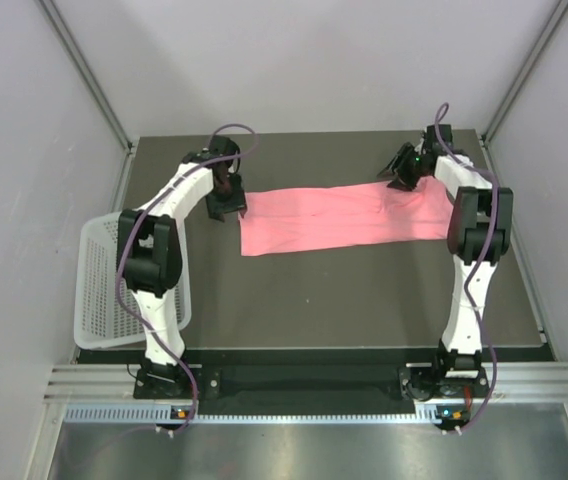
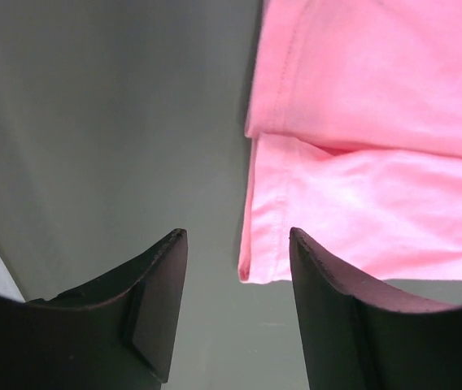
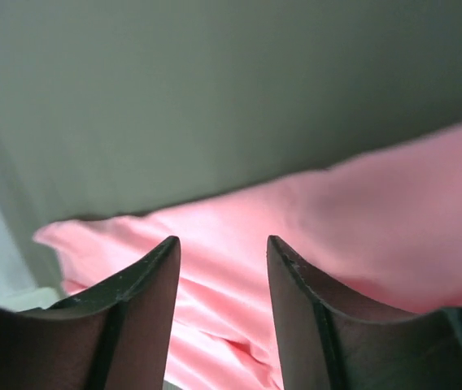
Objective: Fold and stack the t-shirts
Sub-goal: Fold the tshirt
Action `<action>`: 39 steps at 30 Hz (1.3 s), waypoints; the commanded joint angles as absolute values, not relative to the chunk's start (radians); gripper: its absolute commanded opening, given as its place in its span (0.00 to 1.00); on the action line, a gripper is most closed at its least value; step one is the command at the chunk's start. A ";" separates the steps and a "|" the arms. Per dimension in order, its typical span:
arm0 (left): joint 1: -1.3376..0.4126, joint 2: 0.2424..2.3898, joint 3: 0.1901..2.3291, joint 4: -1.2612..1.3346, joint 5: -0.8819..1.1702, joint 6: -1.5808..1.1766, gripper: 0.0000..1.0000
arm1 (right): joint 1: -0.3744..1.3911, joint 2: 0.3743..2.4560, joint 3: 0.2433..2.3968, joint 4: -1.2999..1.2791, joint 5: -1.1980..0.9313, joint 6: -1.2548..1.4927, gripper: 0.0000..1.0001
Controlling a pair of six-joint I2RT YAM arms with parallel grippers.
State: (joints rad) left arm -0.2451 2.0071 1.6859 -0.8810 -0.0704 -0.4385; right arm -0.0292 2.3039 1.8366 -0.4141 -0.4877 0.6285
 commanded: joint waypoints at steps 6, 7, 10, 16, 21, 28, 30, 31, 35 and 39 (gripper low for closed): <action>-0.276 1.875 1.625 -0.818 0.040 -0.443 0.58 | 0.083 2.152 1.887 -0.640 -0.129 0.497 0.46; -0.279 1.868 1.623 -0.818 0.043 -0.445 0.58 | 0.092 2.155 1.888 -0.638 -0.103 0.489 0.45; -0.290 1.844 1.602 -0.819 0.058 -0.454 0.57 | 0.127 2.163 1.908 -0.658 -0.022 0.450 0.42; -0.291 1.795 1.597 -0.836 0.115 -0.480 0.58 | 0.167 2.213 2.029 -0.773 0.139 0.364 0.43; -0.291 1.789 1.620 -0.853 0.126 -0.474 0.58 | 0.186 2.223 2.036 -0.785 0.199 0.341 0.41; -0.291 1.799 1.649 -0.864 0.156 -0.479 0.58 | 0.184 2.247 2.026 -0.795 0.169 0.362 0.44; -0.291 1.802 1.657 -0.865 0.164 -0.479 0.58 | 0.186 2.259 2.026 -0.793 0.164 0.368 0.44; -0.291 1.802 1.664 -0.865 0.166 -0.480 0.58 | 0.184 2.263 2.026 -0.793 0.163 0.371 0.44; -0.291 1.801 1.669 -0.868 0.163 -0.482 0.58 | 0.184 2.275 2.026 -0.801 0.166 0.383 0.44; -0.291 1.801 1.661 -0.871 0.164 -0.482 0.58 | 0.183 2.287 2.026 -0.802 0.163 0.388 0.45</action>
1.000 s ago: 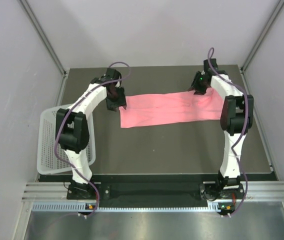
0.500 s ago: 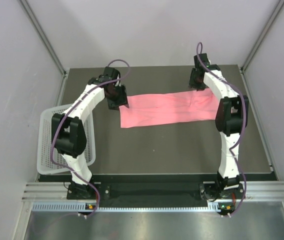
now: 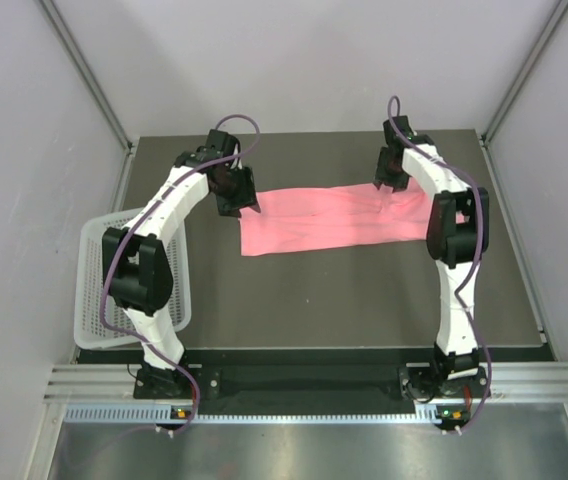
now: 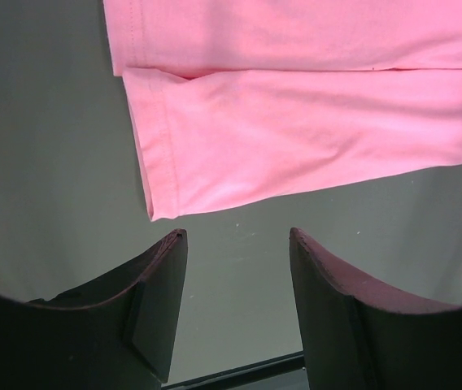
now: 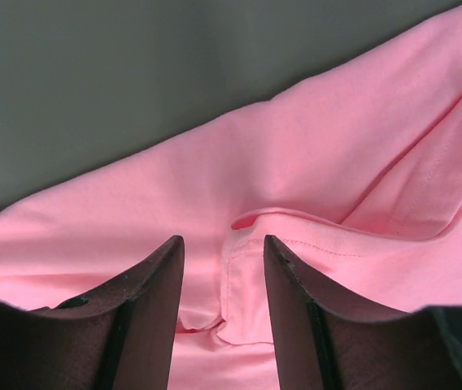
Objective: Fold and stack the t-shirts
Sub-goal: Fold the tshirt
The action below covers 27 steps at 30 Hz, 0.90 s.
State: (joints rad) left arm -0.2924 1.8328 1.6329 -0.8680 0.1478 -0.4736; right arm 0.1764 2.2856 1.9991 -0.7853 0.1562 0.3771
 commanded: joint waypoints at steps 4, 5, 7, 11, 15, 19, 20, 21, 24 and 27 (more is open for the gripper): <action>-0.291 1.804 1.663 -0.868 0.164 -0.479 0.58 | 0.181 2.302 2.028 -0.804 0.164 0.394 0.45; -0.291 1.804 1.664 -0.870 0.164 -0.479 0.58 | 0.179 2.309 2.028 -0.804 0.164 0.394 0.44; -0.291 1.804 1.667 -0.870 0.166 -0.477 0.58 | 0.179 2.312 2.031 -0.804 0.163 0.397 0.43; -0.291 1.804 1.666 -0.871 0.166 -0.472 0.58 | 0.176 2.318 2.026 -0.807 0.156 0.405 0.41; -0.290 1.807 1.664 -0.870 0.164 -0.472 0.59 | 0.175 2.324 2.013 -0.799 0.160 0.405 0.40; -0.290 1.807 1.664 -0.873 0.164 -0.469 0.59 | 0.173 2.326 2.016 -0.792 0.163 0.405 0.33; -0.290 1.810 1.664 -0.873 0.164 -0.469 0.59 | 0.172 2.324 2.017 -0.788 0.161 0.402 0.30; -0.290 1.809 1.664 -0.871 0.164 -0.469 0.59 | 0.172 2.322 2.017 -0.781 0.160 0.399 0.29; -0.290 1.809 1.660 -0.871 0.166 -0.469 0.59 | 0.172 2.319 2.028 -0.776 0.160 0.385 0.15; -0.290 1.810 1.658 -0.870 0.173 -0.471 0.59 | 0.173 2.306 2.029 -0.772 0.150 0.382 0.07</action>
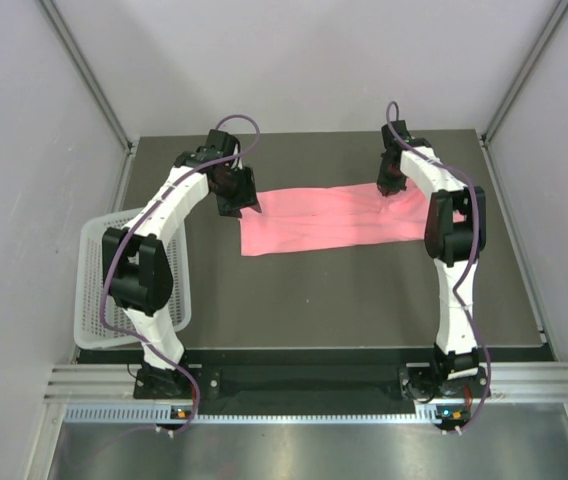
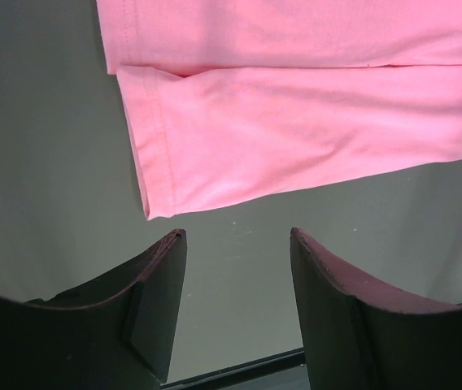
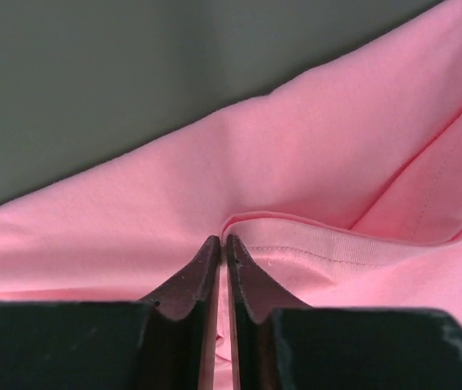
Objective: Fold and stack the t-shirts
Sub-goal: Fold the tshirt
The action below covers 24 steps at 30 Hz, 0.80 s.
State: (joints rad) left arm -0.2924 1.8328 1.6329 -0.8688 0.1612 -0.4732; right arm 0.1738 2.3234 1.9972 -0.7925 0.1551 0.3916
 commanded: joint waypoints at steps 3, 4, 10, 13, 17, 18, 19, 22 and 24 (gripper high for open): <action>-0.290 1.809 1.654 -0.865 0.176 -0.474 0.59 | 0.176 2.286 2.023 -0.758 0.137 0.377 0.05; -0.290 1.809 1.652 -0.864 0.176 -0.477 0.59 | 0.178 2.283 2.023 -0.749 0.129 0.376 0.04; -0.291 1.804 1.631 -0.851 0.179 -0.483 0.59 | 0.181 2.261 2.010 -0.713 0.065 0.356 0.03; -0.291 1.804 1.631 -0.850 0.178 -0.485 0.59 | 0.178 2.266 2.008 -0.706 0.038 0.347 0.11; -0.291 1.807 1.634 -0.853 0.146 -0.479 0.59 | 0.166 2.275 2.003 -0.703 0.003 0.328 0.36; -0.291 1.810 1.638 -0.859 0.140 -0.476 0.59 | 0.160 2.275 2.002 -0.701 0.005 0.327 0.41; -0.291 1.818 1.641 -0.868 0.132 -0.468 0.60 | 0.141 2.273 1.999 -0.701 -0.027 0.328 0.44; -0.293 1.842 1.663 -0.896 0.115 -0.450 0.68 | 0.101 2.244 1.991 -0.709 -0.060 0.334 0.52; -0.301 1.856 1.683 -0.907 0.109 -0.440 0.71 | 0.081 2.192 1.976 -0.718 -0.058 0.336 0.57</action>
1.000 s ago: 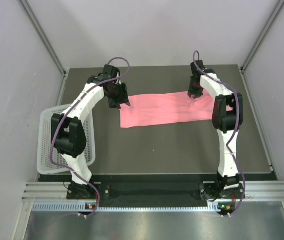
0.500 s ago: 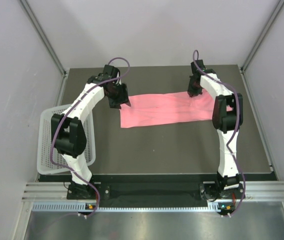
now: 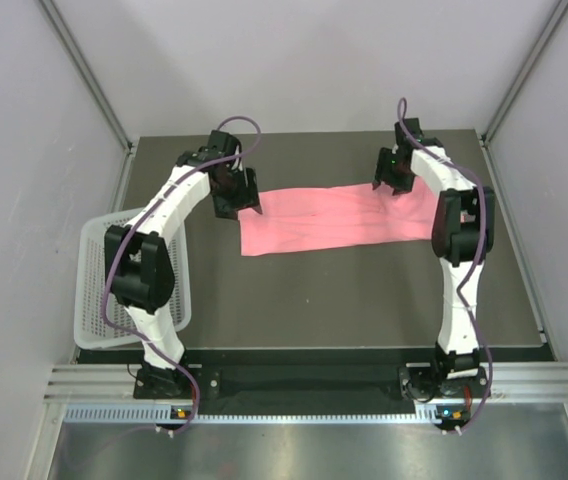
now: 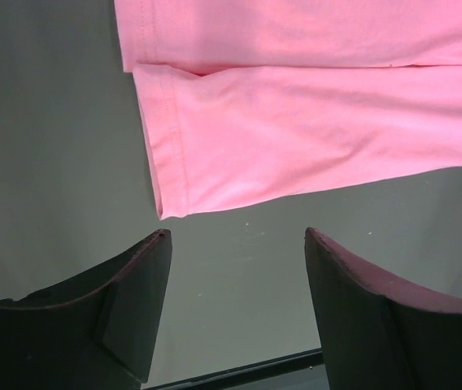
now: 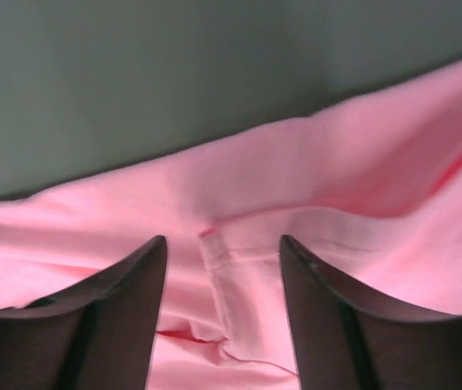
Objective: Fold and stack the t-shirts
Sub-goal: Fold the tshirt
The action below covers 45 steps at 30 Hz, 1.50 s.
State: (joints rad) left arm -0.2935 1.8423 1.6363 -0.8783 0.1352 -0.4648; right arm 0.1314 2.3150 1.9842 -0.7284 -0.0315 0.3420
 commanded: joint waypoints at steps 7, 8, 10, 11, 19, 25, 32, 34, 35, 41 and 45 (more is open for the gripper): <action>-0.336 1.914 1.692 -0.919 0.153 -0.407 0.72 | -0.090 1.894 1.690 -0.691 -0.103 0.452 0.77; -0.353 1.916 1.681 -0.919 0.149 -0.403 0.73 | -0.115 1.853 1.627 -0.666 -0.129 0.506 0.78; -0.370 1.919 1.666 -0.916 0.117 -0.402 0.73 | -0.188 1.745 1.443 -0.615 -0.173 0.584 0.79; -0.386 1.917 1.643 -0.910 0.107 -0.400 0.73 | -0.208 1.714 1.389 -0.582 -0.202 0.600 0.79; -0.402 1.862 1.554 -0.862 0.106 -0.394 0.72 | -0.331 1.555 1.030 -0.470 -0.182 0.587 0.80; -0.402 1.845 1.563 -0.899 0.104 -0.377 0.72 | -0.385 1.592 0.899 -0.222 -0.195 0.607 0.73; -0.403 1.799 1.539 -0.888 0.124 -0.390 0.70 | -0.417 1.592 0.793 0.022 -0.271 0.689 0.70; -0.403 1.796 1.536 -0.884 0.124 -0.399 0.70 | -0.419 1.606 0.781 0.051 -0.275 0.712 0.70; -0.403 1.798 1.534 -0.881 0.124 -0.400 0.69 | -0.419 1.620 0.785 0.055 -0.276 0.718 0.70; -0.403 1.805 1.532 -0.864 0.138 -0.420 0.67 | -0.419 1.704 0.836 0.064 -0.220 0.732 0.59; -0.403 1.805 1.526 -0.864 0.141 -0.431 0.66 | -0.420 1.770 0.911 0.058 -0.178 0.719 0.41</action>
